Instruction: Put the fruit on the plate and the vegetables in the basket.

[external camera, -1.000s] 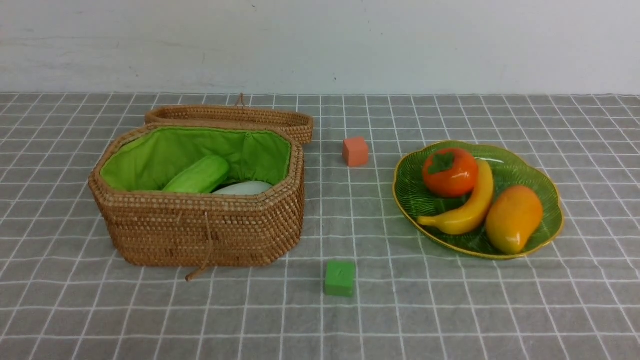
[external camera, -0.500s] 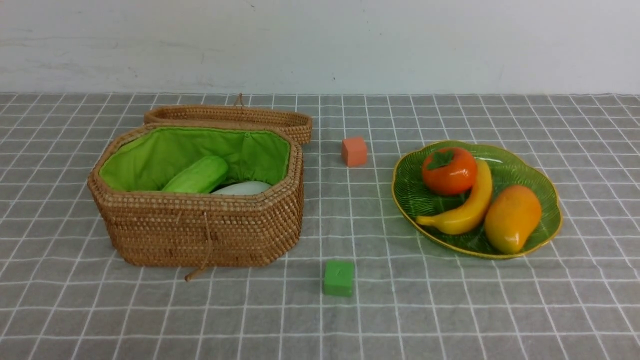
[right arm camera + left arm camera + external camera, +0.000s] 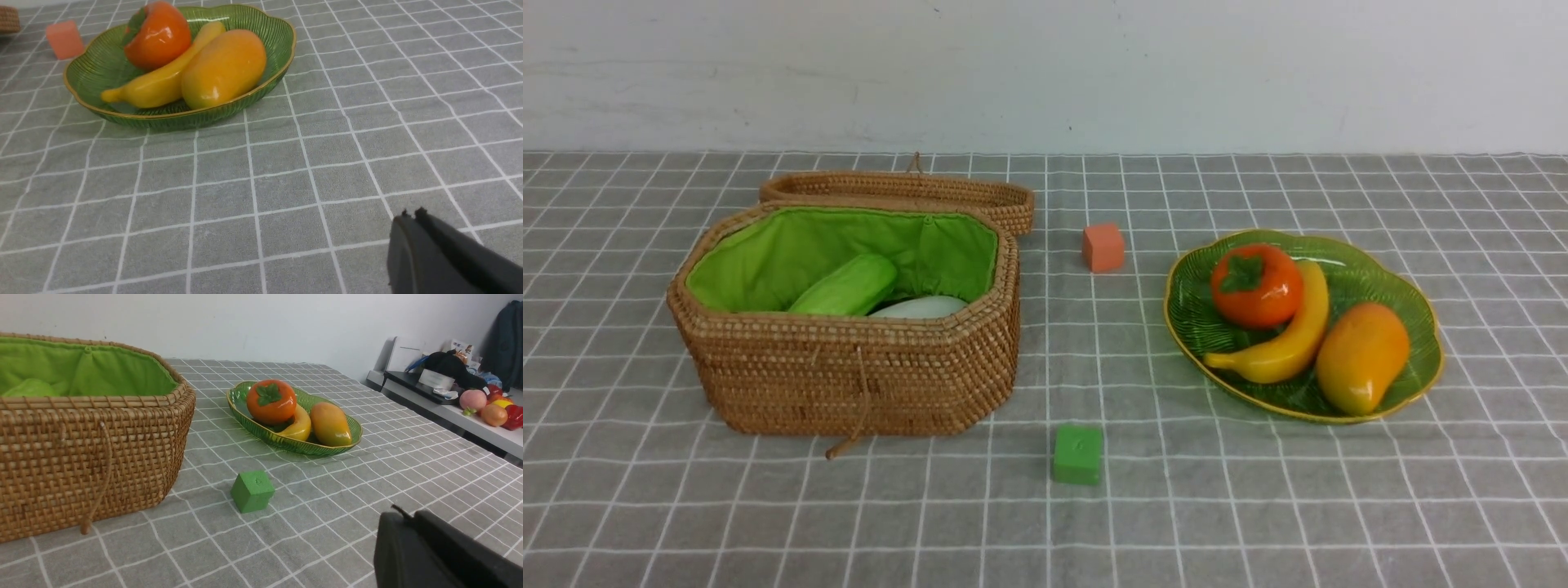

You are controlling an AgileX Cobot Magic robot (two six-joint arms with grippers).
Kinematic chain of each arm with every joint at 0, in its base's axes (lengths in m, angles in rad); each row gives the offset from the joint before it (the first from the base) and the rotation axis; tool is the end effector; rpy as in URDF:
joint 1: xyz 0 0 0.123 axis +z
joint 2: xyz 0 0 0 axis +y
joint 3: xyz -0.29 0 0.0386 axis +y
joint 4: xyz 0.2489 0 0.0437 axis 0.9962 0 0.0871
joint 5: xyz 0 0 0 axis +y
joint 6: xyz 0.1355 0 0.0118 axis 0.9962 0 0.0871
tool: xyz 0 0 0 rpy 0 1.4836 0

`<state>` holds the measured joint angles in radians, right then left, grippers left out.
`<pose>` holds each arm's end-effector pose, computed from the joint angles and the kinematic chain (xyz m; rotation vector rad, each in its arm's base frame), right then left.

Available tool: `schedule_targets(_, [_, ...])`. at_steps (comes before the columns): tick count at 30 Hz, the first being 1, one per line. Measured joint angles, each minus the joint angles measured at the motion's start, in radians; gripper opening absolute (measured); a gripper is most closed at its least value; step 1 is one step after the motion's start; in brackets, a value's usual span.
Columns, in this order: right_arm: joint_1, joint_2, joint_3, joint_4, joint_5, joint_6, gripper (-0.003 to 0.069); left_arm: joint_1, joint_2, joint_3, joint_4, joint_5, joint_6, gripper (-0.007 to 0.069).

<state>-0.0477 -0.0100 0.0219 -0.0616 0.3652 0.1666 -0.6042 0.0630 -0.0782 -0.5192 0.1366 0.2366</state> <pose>0.0891 -0.0072 0.1606 0.1608 1.8531 0.0221 0.0745 -0.0626 0.2250 0.3189 1.6055 -0.7376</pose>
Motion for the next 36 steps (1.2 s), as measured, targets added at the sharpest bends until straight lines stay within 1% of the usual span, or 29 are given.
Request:
schedule_targets(18, [0.0,0.0,0.0,0.001,0.002,-0.003,-0.0008,0.0,0.0,0.0,0.0,0.0,0.0,0.0041])
schedule_targets(24, [0.0,0.0,-0.001,0.002,0.002,-0.003,-0.0005,0.009,0.0,0.002,0.006,-0.074,0.0,0.005])
schedule_targets(25, [0.0,0.0,-0.001,0.002,0.002,-0.003,-0.0003,0.057,0.0,0.002,0.032,-0.102,0.0,0.005])
schedule_targets(26, [0.0,0.0,-0.001,0.002,0.002,-0.003,-0.0003,0.066,0.0,0.002,0.042,-0.108,-0.001,0.005])
schedule_targets(27, [-0.001,0.0,-0.001,0.004,0.002,-0.003,-0.0001,0.158,0.0,0.004,0.096,-0.137,-0.017,0.0049])
schedule_targets(28, [-0.001,0.0,-0.001,0.004,0.002,-0.003,-0.0001,0.217,-0.001,0.006,0.127,-0.137,-0.034,0.0045])
schedule_targets(30, [-0.001,0.0,-0.001,0.004,0.002,-0.003,-0.0001,0.332,-0.013,0.018,0.227,-0.146,-0.1,0.0009])
schedule_targets(31, [-0.001,0.0,-0.001,0.004,0.002,-0.003,-0.0001,0.371,-0.023,0.028,0.282,-0.137,-0.144,-0.001])
schedule_targets(32, [-0.001,0.0,-0.001,0.004,0.002,-0.003,-0.0001,0.421,-0.044,0.045,0.344,-0.129,-0.202,-0.0013])
schedule_targets(33, [-0.001,0.0,-0.001,0.004,0.002,-0.003,-0.0001,0.428,-0.048,0.049,0.354,-0.127,-0.212,-0.0013])
schedule_targets(34, [-0.001,0.0,-0.001,0.004,0.002,-0.003,0.0,0.472,-0.066,0.076,0.406,-0.11,-0.28,-0.0013])
schedule_targets(35, [-0.001,0.0,-0.001,0.004,0.002,-0.003,0.0001,0.494,-0.071,0.091,0.432,-0.084,-0.325,-0.0013])
schedule_targets(36, [-0.001,0.0,-0.001,0.004,0.002,-0.003,0.0001,0.498,-0.071,0.094,0.436,-0.076,-0.333,-0.0013])
